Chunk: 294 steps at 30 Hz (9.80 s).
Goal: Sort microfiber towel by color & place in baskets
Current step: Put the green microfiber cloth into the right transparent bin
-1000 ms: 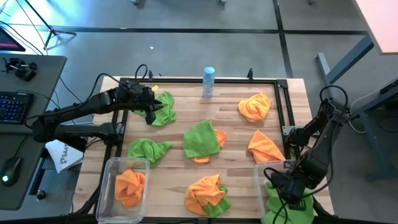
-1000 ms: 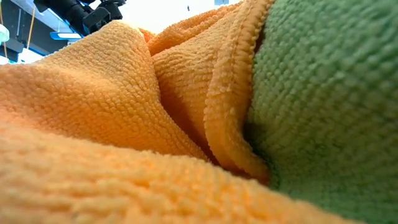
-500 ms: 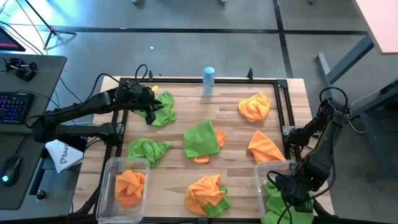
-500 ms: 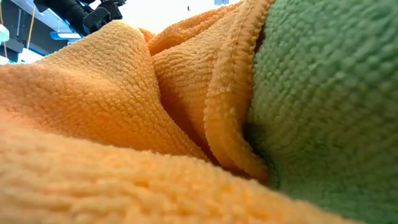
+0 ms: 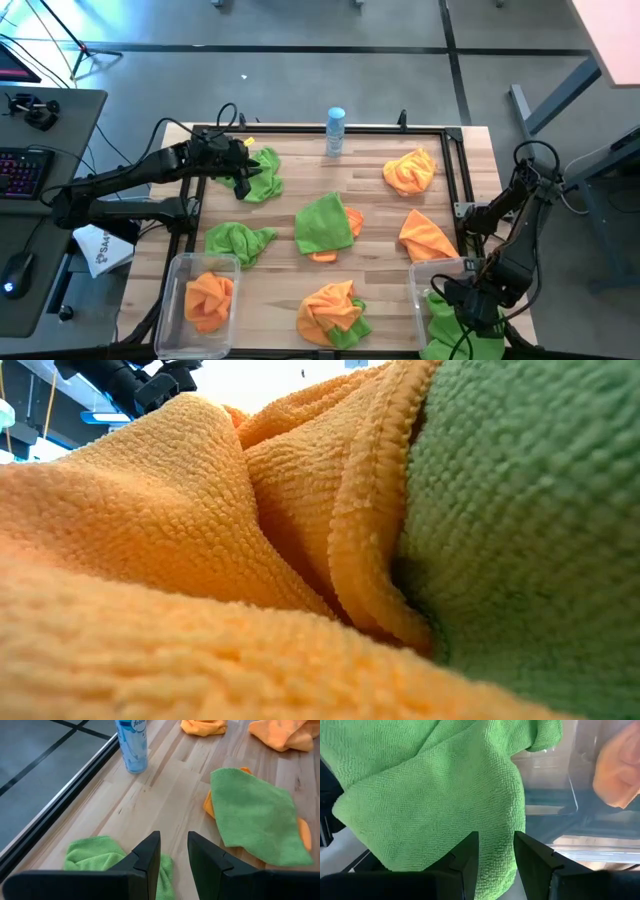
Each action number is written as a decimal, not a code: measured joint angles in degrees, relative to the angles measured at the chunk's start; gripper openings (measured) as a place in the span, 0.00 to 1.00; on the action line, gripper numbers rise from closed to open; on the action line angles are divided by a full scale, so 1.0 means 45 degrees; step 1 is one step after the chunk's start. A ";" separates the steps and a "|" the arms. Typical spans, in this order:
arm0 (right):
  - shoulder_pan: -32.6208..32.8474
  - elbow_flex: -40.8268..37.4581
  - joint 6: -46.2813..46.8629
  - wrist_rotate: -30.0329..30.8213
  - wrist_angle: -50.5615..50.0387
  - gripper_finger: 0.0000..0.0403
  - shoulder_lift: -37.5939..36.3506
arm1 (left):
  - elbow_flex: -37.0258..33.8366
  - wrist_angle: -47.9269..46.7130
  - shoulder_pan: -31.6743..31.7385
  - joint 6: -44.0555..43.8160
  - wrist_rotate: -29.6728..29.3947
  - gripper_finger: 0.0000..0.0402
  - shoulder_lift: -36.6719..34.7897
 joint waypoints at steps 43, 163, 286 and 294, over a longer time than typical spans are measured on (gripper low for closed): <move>-0.0020 -0.0330 0.2437 0.4996 -0.0384 0.00 0.0223 | 0.0000 -0.0004 0.0000 -0.0011 -0.0051 0.22 0.0000; 0.0326 -0.0165 1.0540 0.1392 0.5018 0.00 0.1593 | 0.0005 -0.0010 0.0000 0.0005 -0.0046 0.22 0.0005; -0.0903 0.2577 0.6603 0.8352 -0.3193 0.35 0.1829 | 0.0005 -0.0002 -0.0005 -0.1012 -0.0336 0.22 0.0000; -0.3120 0.2574 0.5377 1.4379 -0.2353 0.28 0.1826 | 0.0004 0.0264 -0.0005 -0.1025 -0.0333 0.22 0.0000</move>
